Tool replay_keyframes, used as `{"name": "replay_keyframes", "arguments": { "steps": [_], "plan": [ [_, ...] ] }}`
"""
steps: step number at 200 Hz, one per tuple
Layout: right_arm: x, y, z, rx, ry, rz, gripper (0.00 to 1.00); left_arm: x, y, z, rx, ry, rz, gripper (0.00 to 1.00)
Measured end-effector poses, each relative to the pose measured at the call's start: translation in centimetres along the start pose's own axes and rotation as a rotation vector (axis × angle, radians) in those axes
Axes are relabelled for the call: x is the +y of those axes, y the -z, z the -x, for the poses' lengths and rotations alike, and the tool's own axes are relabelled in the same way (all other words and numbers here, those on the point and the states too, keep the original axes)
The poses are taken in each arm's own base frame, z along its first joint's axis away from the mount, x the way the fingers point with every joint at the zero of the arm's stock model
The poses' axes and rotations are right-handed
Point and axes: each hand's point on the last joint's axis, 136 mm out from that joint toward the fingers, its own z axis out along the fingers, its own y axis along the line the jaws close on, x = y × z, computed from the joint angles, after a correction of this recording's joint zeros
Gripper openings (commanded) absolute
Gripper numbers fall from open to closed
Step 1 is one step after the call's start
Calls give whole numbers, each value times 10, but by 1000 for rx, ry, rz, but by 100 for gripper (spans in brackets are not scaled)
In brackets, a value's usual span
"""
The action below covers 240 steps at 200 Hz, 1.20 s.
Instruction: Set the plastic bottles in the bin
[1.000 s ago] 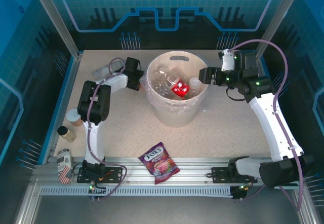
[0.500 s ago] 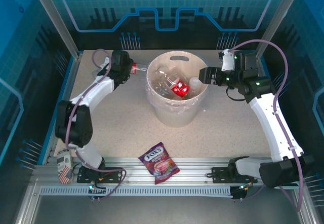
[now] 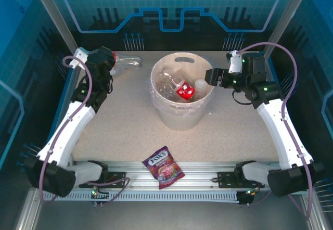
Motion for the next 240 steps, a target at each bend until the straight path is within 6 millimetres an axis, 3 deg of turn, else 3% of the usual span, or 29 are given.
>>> {"name": "replay_keyframes", "arguments": {
  "steps": [27,79,101,125,157,174,212,240],
  "plan": [
    [0,-1,0,-4,-10,2,81,-38,27,5,-1,-95,-102,24],
    [5,-2,1,-9,-9,15,78,-118,68,-8,79,-206,-330,13],
    [5,-2,1,-9,-11,16,77,-150,80,-32,148,-253,-421,13],
    [7,-3,1,-7,-8,22,74,-179,87,-77,252,-330,-494,13],
    [9,-5,1,-6,-9,28,68,-180,85,-144,388,-431,-506,13],
    [8,-6,1,-7,-14,25,59,-174,83,-168,439,-468,-494,13],
    [3,-8,0,-4,-15,-1,43,-167,87,-190,489,-493,-498,13],
    [0,-10,0,-4,-17,-16,41,-164,90,-199,509,-501,-501,13]
  ]
}}
